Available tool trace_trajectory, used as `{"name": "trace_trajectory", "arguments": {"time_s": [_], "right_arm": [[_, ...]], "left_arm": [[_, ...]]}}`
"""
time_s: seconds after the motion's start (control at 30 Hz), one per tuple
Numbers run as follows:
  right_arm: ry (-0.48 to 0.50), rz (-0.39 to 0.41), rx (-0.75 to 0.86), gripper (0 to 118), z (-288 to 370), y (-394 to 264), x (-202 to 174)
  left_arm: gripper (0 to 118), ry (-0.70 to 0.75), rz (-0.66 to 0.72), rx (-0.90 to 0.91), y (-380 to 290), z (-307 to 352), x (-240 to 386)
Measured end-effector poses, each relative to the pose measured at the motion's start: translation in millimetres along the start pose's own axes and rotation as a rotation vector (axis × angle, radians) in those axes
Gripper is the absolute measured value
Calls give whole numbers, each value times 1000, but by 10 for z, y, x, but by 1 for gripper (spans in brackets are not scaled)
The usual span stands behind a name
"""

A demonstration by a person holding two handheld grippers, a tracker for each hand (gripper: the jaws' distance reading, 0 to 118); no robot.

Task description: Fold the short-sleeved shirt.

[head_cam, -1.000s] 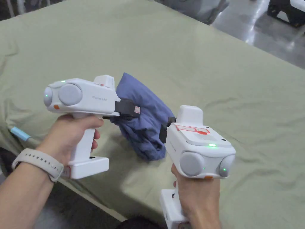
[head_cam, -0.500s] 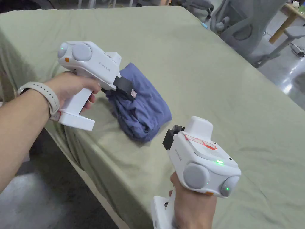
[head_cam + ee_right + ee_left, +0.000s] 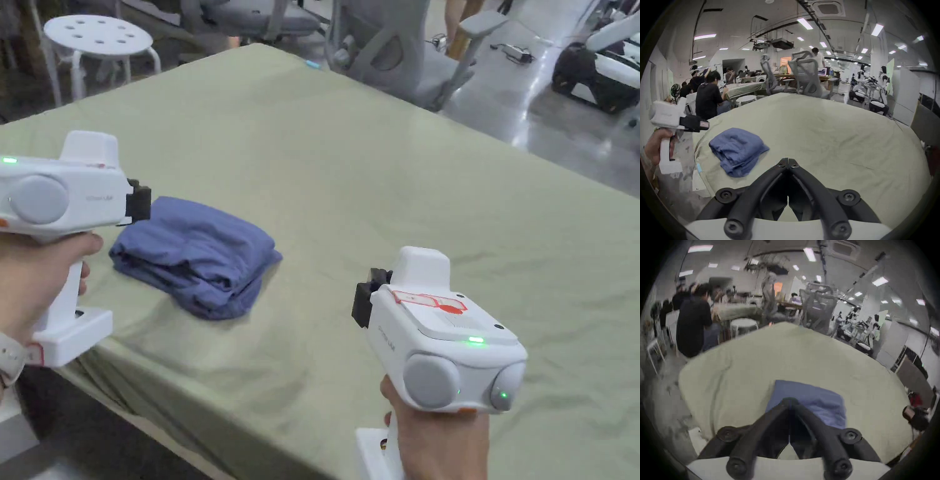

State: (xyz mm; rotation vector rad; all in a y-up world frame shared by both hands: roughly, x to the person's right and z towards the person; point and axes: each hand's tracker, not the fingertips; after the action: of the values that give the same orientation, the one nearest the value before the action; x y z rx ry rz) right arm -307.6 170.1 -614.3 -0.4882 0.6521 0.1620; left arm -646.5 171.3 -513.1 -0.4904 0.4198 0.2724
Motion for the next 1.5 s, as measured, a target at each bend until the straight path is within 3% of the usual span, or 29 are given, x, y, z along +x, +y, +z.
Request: {"name": "trace_trajectory", "arguments": {"time_s": [0.23, 0.33, 0.4, 0.6, 0.67, 0.87, 0.97, 1.13, 1.17, 1.2, 1.23, 1.3, 1.33, 1.5], "right_arm": [[-143, -72, 132, 0, 834, -94, 1249], [-267, -43, 155, 0, 1244, -155, 1869], [-282, -46, 173, 0, 1468, -199, 2259], [-484, -35, 265, 0, 2110, -261, 3189], [-513, -10, 302, 0, 2240, -268, 3338], [-478, 18, 356, 0, 2311, -346, 3406], [-425, -46, 386, 0, 2269, -409, 3390], [-437, -16, 359, 1, 2221, -382, 3297], [-435, -23, 362, 4, 2228, -380, 3292], [-436, -31, 363, 21, 2235, -378, 3280], [-435, -36, 363, 46, 2231, -370, 3271], [-425, -40, 347, 113, 2211, -350, 3251], [-426, -39, 337, 118, 2191, -344, 3236], [-411, -25, 342, 118, 2175, -332, 3136]], "left_arm": [[0, -178, -198, 200, -143, 437, 2064], [0, -243, -255, 261, -206, 621, 2965], [0, -268, -283, 300, -223, 680, 3392], [0, -270, -325, 436, -372, 997, 4301], [0, -272, -323, 451, -404, 1073, 4393], [0, -233, -304, 504, -414, 1214, 4318], [0, -232, -281, 495, -387, 1214, 4262], [1, -242, -296, 496, -407, 1239, 4243], [3, -247, -295, 504, -417, 1242, 4225], [17, -263, -298, 510, -418, 1263, 4211], [38, -279, -299, 511, -414, 1263, 4196], [103, -283, -302, 510, -405, 1249, 4189], [118, -285, -304, 516, -409, 1266, 4193], [118, -285, -310, 535, -422, 1279, 4184]]}}
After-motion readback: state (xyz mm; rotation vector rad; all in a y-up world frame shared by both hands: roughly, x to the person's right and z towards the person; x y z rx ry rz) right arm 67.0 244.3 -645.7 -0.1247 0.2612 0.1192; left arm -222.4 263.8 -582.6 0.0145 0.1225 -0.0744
